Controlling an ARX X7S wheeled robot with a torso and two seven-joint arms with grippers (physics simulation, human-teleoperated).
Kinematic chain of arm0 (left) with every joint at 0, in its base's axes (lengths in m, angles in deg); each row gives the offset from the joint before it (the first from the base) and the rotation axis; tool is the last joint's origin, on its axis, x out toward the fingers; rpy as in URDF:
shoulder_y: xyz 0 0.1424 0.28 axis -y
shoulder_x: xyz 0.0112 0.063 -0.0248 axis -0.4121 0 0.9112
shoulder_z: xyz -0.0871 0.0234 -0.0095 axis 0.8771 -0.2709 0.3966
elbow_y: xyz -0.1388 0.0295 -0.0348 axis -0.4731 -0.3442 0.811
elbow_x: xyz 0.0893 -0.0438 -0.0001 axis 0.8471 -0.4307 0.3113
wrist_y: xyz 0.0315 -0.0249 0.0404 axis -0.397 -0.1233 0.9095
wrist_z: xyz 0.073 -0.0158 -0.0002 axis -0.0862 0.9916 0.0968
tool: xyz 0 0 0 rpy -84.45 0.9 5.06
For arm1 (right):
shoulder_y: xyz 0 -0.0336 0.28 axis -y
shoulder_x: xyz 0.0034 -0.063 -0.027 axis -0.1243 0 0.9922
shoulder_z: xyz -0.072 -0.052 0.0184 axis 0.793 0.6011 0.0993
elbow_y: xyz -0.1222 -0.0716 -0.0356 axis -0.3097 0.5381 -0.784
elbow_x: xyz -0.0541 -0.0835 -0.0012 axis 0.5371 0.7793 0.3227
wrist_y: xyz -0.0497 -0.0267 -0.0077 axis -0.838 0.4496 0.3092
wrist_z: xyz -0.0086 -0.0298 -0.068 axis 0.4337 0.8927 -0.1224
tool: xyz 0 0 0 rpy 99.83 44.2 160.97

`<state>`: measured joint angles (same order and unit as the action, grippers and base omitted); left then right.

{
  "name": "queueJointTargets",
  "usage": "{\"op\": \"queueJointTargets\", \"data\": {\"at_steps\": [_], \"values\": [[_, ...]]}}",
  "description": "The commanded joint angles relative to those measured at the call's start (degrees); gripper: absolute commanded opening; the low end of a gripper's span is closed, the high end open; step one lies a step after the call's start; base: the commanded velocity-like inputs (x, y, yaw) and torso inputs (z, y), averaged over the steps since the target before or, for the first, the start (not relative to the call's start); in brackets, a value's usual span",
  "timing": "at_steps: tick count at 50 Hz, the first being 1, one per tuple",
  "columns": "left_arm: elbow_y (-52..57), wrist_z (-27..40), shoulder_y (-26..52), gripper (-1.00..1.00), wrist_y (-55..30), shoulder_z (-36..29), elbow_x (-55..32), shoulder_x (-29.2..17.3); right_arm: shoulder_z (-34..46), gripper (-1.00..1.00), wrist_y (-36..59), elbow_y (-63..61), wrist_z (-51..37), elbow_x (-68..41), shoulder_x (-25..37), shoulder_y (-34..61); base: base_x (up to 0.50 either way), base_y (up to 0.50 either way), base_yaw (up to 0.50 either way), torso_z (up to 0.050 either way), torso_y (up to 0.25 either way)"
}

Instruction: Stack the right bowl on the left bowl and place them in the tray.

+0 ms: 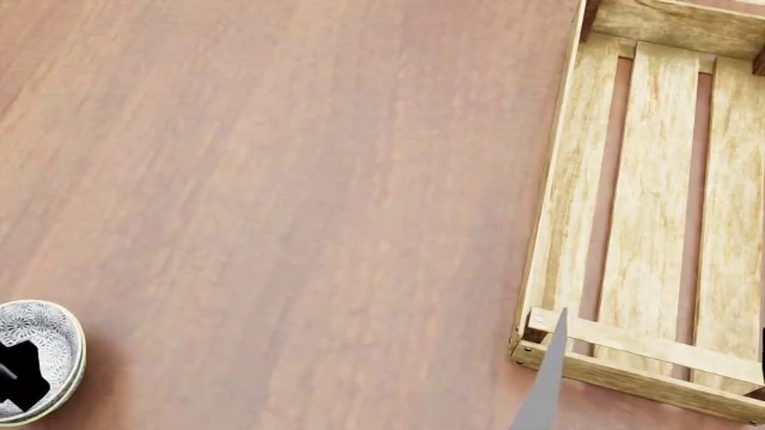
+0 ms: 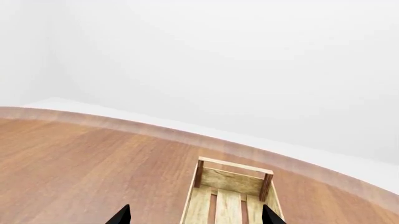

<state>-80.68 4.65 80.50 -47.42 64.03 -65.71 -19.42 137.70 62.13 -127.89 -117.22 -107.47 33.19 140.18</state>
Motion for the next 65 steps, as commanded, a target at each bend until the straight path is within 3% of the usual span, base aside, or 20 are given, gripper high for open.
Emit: {"op": "queueJointTargets", "data": {"at_steps": [1,29,30,52,65], "values": [[-3.37,-3.69,1.02,1.0,1.57,1.54,-0.41,2.54,-1.48,1.0,-0.44,0.02,0.09,0.78,-1.23,-0.07,0.0,0.0,0.0,0.0,0.0],[-4.72,-4.94,1.2,1.0,1.98,1.61,-0.61,2.96,-1.84,1.0,-0.01,0.02,0.1,0.61,-1.61,-0.41,0.0,0.0,0.0,0.0,0.0],[-4.74,-4.94,1.21,-1.0,2.01,1.59,-0.55,2.96,-1.88,1.0,-0.03,0.02,0.1,0.61,-1.6,-0.45,0.0,0.0,0.0,0.0,0.0],[-2.45,-3.95,0.51,-1.0,1.92,2.11,-1.44,2.62,-2.09,1.0,0.38,0.03,0.11,0.44,-2.0,-0.55,0.0,0.0,0.0,0.0,0.0],[4.75,-1.05,0.71,-1.0,0.63,3.04,-3.87,1.15,-1.96,1.0,0.31,0.02,0.11,0.7,-2.07,-0.7,0.0,0.0,0.0,0.0,0.0]]}}
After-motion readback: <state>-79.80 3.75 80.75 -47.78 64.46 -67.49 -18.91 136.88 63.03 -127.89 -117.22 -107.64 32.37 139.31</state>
